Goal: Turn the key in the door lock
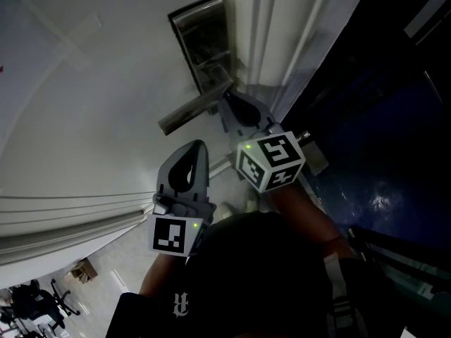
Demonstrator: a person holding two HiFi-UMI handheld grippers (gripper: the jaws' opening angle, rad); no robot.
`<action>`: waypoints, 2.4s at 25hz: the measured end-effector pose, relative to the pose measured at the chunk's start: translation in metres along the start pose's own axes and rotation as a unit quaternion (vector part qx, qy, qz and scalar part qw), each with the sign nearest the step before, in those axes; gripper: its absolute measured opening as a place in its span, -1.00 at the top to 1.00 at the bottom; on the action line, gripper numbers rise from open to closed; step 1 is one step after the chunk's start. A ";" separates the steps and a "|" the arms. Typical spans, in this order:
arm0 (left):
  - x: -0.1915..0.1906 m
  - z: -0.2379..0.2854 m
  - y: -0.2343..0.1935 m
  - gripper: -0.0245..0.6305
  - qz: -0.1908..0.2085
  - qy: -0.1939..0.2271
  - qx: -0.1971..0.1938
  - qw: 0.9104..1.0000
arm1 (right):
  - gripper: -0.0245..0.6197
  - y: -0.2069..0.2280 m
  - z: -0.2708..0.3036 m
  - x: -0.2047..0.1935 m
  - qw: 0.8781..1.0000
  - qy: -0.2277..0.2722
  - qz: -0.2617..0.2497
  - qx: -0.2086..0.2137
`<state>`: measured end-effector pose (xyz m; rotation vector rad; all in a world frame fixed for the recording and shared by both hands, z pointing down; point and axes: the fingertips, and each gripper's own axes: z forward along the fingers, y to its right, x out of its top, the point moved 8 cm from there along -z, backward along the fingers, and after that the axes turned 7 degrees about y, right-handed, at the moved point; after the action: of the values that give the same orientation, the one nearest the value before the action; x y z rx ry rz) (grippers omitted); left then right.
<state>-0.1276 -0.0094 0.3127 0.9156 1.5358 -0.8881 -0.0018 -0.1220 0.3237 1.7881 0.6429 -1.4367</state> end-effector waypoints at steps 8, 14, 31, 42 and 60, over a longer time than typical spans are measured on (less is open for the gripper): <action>0.002 -0.002 0.001 0.91 0.001 0.005 0.001 1.000 | 0.85 0.014 0.001 -0.006 0.957 0.003 0.290 0.017; 0.003 -0.005 0.002 0.91 0.002 0.006 0.002 1.000 | 0.85 0.021 -0.001 -0.013 0.900 -0.005 0.435 0.015; 0.004 -0.003 0.007 0.91 0.003 0.005 0.002 1.000 | 0.85 0.025 0.001 -0.022 0.822 -0.013 0.568 0.032; 0.004 0.000 0.010 0.91 0.005 0.005 0.001 1.000 | 0.85 0.025 0.003 -0.026 0.795 -0.006 0.605 0.050; -0.001 0.010 0.018 0.91 -0.013 -0.003 -0.019 1.000 | 0.85 0.019 -0.028 -0.029 0.802 -0.009 0.593 0.067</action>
<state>-0.1071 -0.0106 0.3107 0.8662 1.5568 -0.8764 0.0225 -0.1088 0.3590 1.6974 -0.5908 -0.5898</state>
